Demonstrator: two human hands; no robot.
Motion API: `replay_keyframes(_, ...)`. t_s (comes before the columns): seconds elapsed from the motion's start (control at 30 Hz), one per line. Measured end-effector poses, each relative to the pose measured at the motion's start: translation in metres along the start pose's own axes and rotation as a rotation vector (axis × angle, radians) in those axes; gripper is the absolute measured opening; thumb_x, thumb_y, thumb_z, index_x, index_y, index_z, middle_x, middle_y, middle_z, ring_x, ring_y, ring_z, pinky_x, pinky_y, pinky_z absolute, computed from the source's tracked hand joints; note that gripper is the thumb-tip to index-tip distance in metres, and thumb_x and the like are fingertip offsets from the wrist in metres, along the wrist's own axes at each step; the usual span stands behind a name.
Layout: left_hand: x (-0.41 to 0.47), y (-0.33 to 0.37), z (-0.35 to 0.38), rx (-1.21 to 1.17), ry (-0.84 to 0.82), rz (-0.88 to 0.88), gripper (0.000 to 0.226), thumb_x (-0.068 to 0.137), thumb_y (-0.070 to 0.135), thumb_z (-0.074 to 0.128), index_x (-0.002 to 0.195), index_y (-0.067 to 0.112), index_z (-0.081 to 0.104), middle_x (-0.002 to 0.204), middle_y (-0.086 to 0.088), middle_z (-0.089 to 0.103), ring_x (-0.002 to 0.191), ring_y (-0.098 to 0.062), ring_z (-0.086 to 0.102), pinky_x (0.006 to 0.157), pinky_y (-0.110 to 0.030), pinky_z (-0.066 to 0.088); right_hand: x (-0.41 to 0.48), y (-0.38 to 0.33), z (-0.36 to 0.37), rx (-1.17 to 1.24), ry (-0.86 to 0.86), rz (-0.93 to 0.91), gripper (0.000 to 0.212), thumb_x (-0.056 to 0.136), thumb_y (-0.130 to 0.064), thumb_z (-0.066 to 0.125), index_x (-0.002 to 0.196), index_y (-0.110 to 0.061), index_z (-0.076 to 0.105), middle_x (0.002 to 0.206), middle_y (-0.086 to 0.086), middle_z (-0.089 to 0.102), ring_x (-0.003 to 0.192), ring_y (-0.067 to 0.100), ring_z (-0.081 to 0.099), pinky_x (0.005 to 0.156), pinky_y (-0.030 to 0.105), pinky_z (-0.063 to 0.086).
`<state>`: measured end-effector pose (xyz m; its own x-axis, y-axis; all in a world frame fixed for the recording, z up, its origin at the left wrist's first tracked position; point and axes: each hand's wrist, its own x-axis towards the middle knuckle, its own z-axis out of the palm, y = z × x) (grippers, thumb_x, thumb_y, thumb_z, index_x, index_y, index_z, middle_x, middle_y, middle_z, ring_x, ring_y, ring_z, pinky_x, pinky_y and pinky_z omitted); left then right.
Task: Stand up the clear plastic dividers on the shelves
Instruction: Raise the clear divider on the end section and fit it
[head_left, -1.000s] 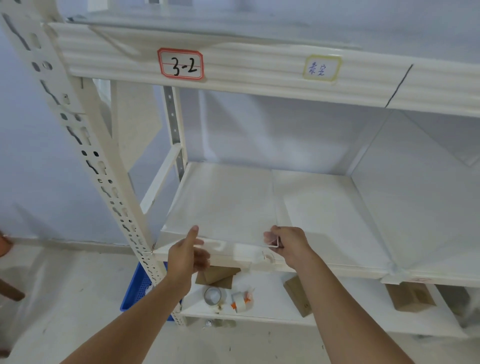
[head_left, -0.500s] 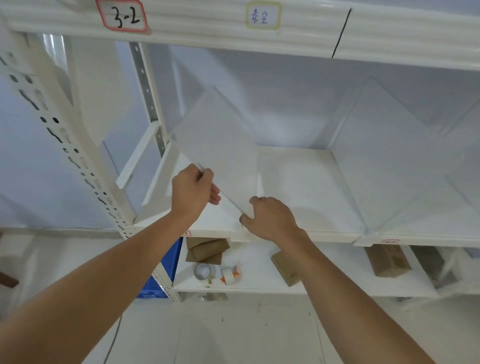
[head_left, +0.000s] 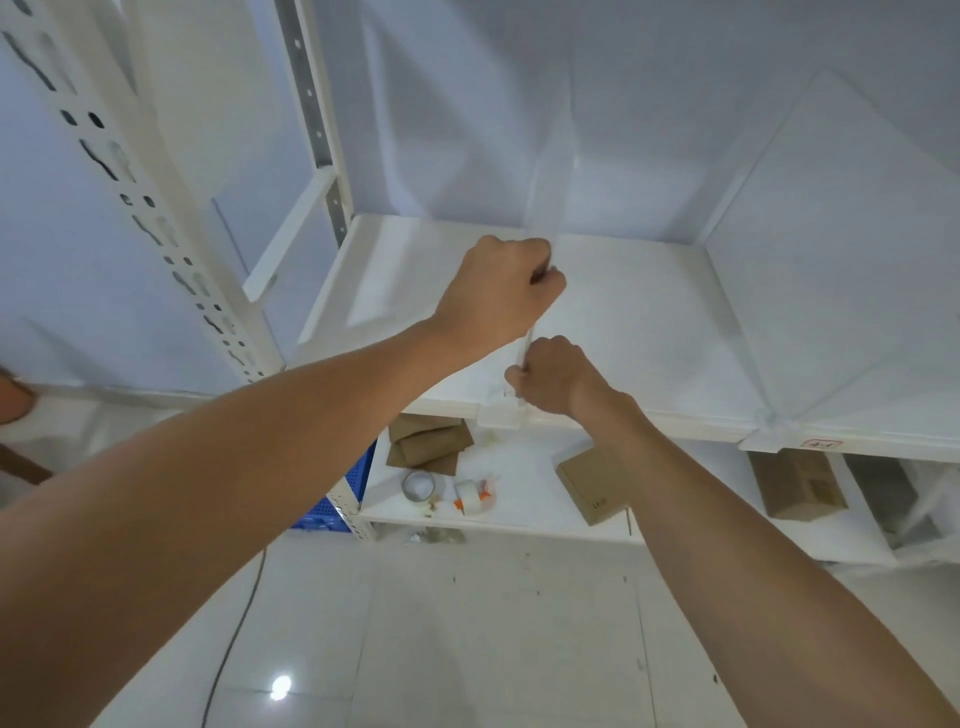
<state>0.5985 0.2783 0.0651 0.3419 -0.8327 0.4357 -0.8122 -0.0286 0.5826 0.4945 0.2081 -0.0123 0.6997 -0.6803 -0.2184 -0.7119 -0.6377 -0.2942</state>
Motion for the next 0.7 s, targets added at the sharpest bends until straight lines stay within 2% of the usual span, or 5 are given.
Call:
replay_keyframes(0.13, -0.001, 0.002, 0.006, 0.036, -0.043, 0.062, 0.031, 0.092, 0.014, 0.057, 0.069, -0.008, 0.058, 0.056, -0.024, 0.064, 0.052, -0.038, 0.067, 0.055, -0.044, 0.057, 0.004, 0.011, 0.002, 0.130, -0.060, 0.056, 0.029, 0.086, -0.031, 0.056, 0.065, -0.013, 0.068, 0.073, 0.003, 0.073, 0.066, 0.020, 0.066, 0.061, 0.030, 0.048)
replay_keyframes(0.3, 0.011, 0.003, 0.005, 0.013, 0.015, 0.107, 0.032, 0.089, 0.012, 0.056, 0.064, -0.006, 0.052, 0.052, -0.025, 0.059, 0.049, -0.041, 0.064, 0.052, -0.047, 0.054, 0.005, 0.003, -0.003, 0.280, -0.053, 0.060, 0.030, 0.084, -0.026, 0.056, 0.068, -0.010, 0.075, 0.064, -0.003, 0.075, 0.066, 0.013, 0.071, 0.075, 0.032, 0.056)
replay_keyframes(0.43, 0.009, 0.000, 0.007, 0.013, 0.006, 0.128, 0.031, 0.088, 0.011, 0.055, 0.063, -0.006, 0.049, 0.050, -0.026, 0.057, 0.048, -0.039, 0.063, 0.050, -0.049, 0.054, 0.006, -0.004, -0.007, 0.275, -0.050, 0.065, 0.026, 0.082, -0.023, 0.057, 0.078, -0.003, 0.074, 0.068, 0.002, 0.076, 0.072, 0.021, 0.073, 0.078, 0.038, 0.058)
replay_keyframes(0.57, 0.010, -0.009, 0.009, 0.004, 0.023, 0.070, 0.031, 0.089, 0.012, 0.053, 0.065, -0.006, 0.049, 0.053, -0.027, 0.058, 0.048, -0.041, 0.063, 0.052, -0.051, 0.053, 0.008, -0.009, -0.005, 0.174, -0.057, 0.069, 0.031, 0.082, -0.032, 0.054, 0.082, -0.006, 0.071, 0.080, 0.007, 0.075, 0.077, 0.026, 0.070, 0.078, 0.041, 0.059)
replay_keyframes(0.7, 0.002, -0.014, 0.006, 0.028, 0.016, 0.033, 0.032, 0.088, 0.013, 0.052, 0.064, -0.007, 0.050, 0.052, -0.026, 0.061, 0.050, -0.041, 0.065, 0.055, -0.049, 0.055, 0.006, -0.015, -0.005, -0.006, -0.032, 0.053, 0.032, 0.091, -0.037, 0.050, 0.071, -0.013, 0.053, 0.078, 0.005, 0.061, 0.069, 0.023, 0.058, 0.065, 0.034, 0.047)
